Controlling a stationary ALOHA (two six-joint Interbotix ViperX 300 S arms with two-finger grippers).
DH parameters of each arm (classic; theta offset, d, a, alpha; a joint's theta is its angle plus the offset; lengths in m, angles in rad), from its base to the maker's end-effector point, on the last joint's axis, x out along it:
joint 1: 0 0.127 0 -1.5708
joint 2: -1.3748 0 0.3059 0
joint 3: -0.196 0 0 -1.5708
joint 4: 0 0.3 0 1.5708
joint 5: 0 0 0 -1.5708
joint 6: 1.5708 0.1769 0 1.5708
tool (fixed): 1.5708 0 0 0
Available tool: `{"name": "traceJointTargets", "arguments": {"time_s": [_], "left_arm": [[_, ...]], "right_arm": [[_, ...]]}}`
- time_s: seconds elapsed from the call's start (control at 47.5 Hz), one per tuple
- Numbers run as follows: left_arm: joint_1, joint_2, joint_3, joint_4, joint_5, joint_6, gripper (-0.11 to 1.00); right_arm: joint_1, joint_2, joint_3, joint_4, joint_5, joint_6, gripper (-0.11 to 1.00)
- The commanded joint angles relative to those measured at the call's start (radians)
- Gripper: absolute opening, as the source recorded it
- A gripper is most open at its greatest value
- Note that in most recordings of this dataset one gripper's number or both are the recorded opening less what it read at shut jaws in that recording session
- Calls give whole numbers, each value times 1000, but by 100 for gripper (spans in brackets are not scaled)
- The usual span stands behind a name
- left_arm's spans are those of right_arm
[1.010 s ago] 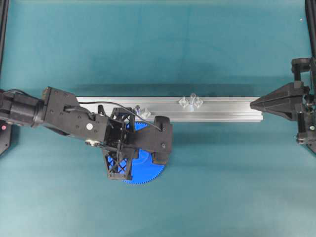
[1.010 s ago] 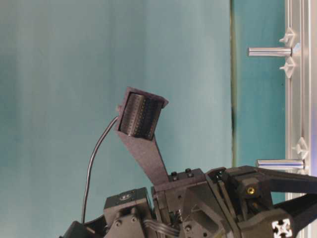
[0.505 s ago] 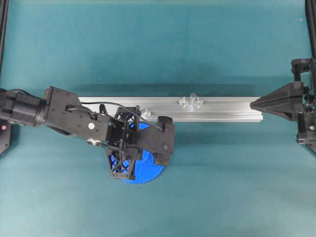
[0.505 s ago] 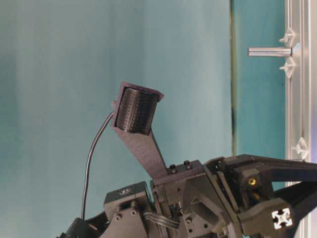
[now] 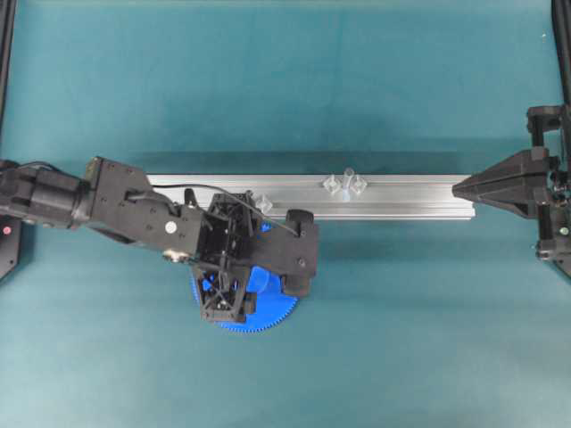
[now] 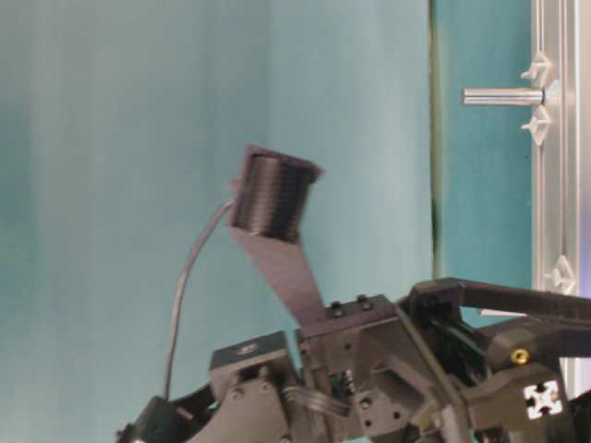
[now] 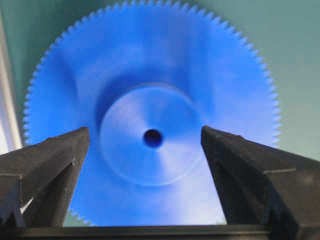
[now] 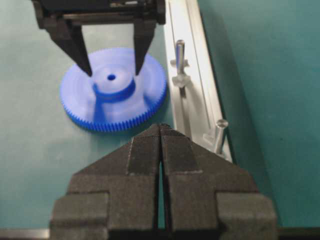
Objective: Insert the large gear onto the shaft.
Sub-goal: 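Lower the open left gripper down around the gear hub, then close the left gripper on the blue gear's hub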
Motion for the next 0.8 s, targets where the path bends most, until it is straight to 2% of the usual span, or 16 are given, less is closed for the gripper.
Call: {"name": "traceJointTargets", "arguments": {"time_s": [0.0, 0.231, 0.778], "left_arm": [[8, -17, -28, 0, 11, -6, 95], [14, -8, -43, 0, 18, -60, 95], [-8, -5, -29, -2, 20, -66, 95]], "right_arm": [[-2, 5, -11, 2, -9, 11, 0], [-2, 5, -9, 2, -12, 11, 0], [-2, 5, -9, 2, -12, 14, 0]]}}
